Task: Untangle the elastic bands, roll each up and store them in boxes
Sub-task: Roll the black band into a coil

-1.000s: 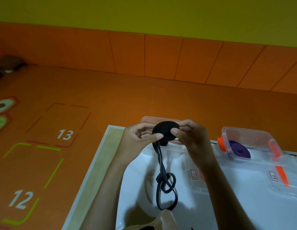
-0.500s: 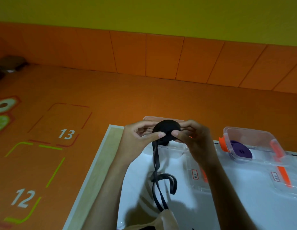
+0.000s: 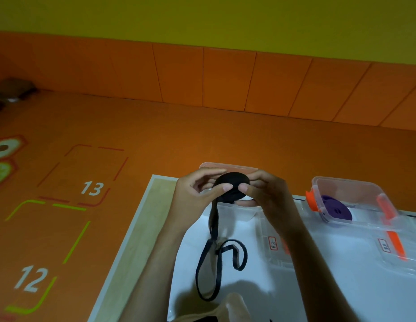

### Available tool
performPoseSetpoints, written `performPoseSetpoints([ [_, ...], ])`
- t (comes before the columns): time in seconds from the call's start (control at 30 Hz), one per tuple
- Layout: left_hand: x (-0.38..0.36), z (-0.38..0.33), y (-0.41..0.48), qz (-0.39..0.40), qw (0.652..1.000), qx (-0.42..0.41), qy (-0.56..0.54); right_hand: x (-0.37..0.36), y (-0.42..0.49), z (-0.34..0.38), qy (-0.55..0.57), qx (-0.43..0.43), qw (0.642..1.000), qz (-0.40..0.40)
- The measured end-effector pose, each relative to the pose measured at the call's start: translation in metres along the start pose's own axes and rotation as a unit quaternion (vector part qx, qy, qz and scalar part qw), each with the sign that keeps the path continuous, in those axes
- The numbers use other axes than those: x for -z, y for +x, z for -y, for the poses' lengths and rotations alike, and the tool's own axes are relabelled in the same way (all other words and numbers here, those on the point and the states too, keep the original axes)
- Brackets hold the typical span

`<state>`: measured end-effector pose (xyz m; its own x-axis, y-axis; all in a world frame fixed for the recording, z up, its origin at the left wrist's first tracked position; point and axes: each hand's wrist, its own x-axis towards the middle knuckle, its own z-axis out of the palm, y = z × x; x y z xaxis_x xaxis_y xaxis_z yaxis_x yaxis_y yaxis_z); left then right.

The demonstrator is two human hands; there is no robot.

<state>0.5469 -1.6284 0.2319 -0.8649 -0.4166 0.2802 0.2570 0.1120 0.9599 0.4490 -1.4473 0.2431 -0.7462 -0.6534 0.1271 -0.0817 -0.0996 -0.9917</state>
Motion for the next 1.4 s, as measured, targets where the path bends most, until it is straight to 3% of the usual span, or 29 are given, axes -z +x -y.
performPoseSetpoints([
  [0.2, 0.002, 0.003, 0.001, 0.013, 0.998, -0.007, 0.065, 0.009, -0.003, -0.007, -0.114, -0.036, 0.992, 0.047],
  [0.47, 0.003, 0.000, -0.001, -0.008, 1.000, 0.019, -0.007, 0.009, -0.002, 0.006, -0.121, 0.028, 0.992, -0.006],
  [0.63, 0.004, -0.003, 0.001, 0.001, 0.997, -0.013, 0.070, 0.005, -0.003, -0.001, -0.157, 0.007, 0.986, 0.047],
  [0.73, 0.004, -0.006, -0.001, 0.001, 0.998, -0.027, 0.062, 0.006, -0.001, 0.003, -0.141, 0.037, 0.989, 0.018],
  [0.87, 0.010, -0.009, 0.002, 0.028, 0.999, 0.020, -0.012, 0.004, -0.002, 0.002, -0.077, 0.053, 0.996, -0.014],
  [1.07, 0.008, -0.006, 0.003, 0.037, 0.993, 0.014, 0.109, 0.006, -0.003, -0.003, -0.089, -0.001, 0.996, 0.014],
  [1.3, 0.011, -0.013, 0.006, 0.048, 0.998, 0.044, -0.001, 0.002, -0.004, -0.003, 0.074, 0.025, 0.997, -0.022],
  [1.4, 0.018, -0.015, 0.006, 0.062, 0.997, 0.035, 0.025, -0.001, -0.007, -0.009, 0.059, -0.004, 0.998, -0.002],
])
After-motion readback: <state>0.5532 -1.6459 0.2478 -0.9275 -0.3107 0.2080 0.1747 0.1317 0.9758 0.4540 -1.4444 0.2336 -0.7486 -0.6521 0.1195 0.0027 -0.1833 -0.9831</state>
